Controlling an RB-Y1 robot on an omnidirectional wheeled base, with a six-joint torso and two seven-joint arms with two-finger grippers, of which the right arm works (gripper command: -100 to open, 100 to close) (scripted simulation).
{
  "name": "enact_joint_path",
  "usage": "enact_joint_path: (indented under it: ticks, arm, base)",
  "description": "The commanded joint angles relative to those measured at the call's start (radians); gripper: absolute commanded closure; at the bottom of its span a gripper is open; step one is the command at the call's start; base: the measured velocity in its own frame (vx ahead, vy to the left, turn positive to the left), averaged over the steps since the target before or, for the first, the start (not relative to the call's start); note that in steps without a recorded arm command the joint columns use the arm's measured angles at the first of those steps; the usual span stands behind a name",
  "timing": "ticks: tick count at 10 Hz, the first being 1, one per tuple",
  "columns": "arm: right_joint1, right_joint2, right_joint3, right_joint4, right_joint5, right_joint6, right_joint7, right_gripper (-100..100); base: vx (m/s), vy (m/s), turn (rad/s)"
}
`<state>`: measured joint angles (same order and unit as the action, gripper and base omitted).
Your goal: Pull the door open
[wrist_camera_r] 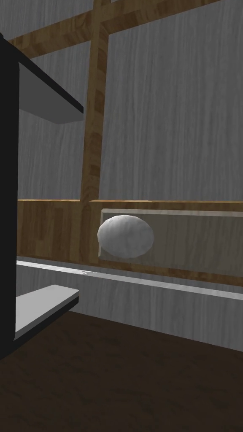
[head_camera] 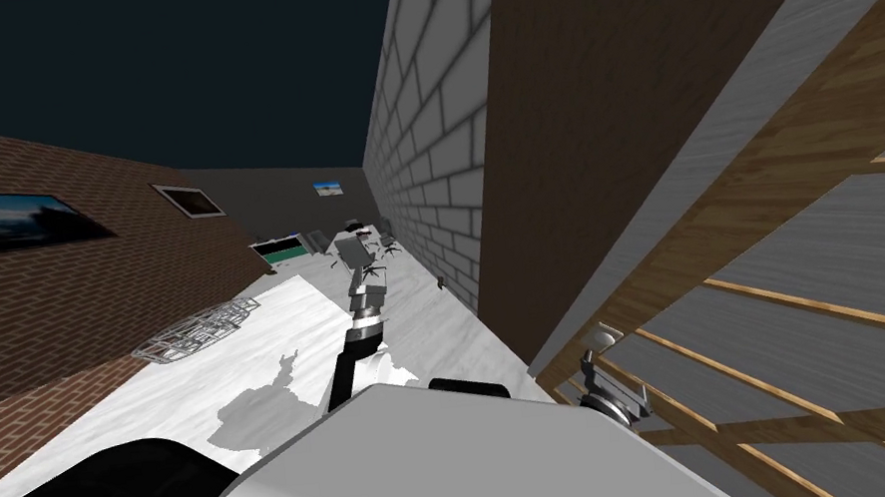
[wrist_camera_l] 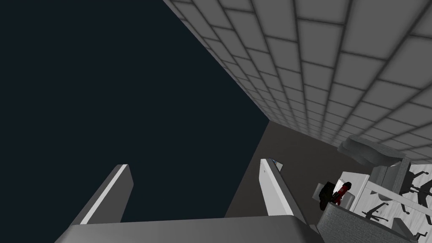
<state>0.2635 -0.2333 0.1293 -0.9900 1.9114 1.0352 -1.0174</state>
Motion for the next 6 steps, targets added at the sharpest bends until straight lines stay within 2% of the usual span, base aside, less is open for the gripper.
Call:
enact_joint_path:
  ticks: [1, 2, 3, 4, 5, 6]
  arm:
    - [-0.005, 0.0, 0.002, 0.009, 0.022, 0.016, -0.01, -100]
    - [-0.008, 0.001, 0.003, 0.017, 0.037, 0.026, -0.017, -100]
    - [-0.005, -0.001, 0.001, 0.009, 0.027, 0.017, -0.01, -100]
    - [-0.001, -0.019, 0.007, 0.029, 0.037, 0.021, -0.048, -100]
    - [0.0, -0.025, 0.009, 0.036, 0.039, 0.022, -0.06, -100]
    - [0.004, -0.04, 0.014, 0.052, 0.046, 0.024, -0.09, -100]
  base:
    - [-0.147, 0.055, 0.227]
    - [-0.121, 0.087, 0.243]
    - [-0.053, 0.039, 0.035]
    - [0.036, 0.048, -0.09]
    - [0.085, 0.085, -0.087]
    - [0.135, 0.059, -0.086]
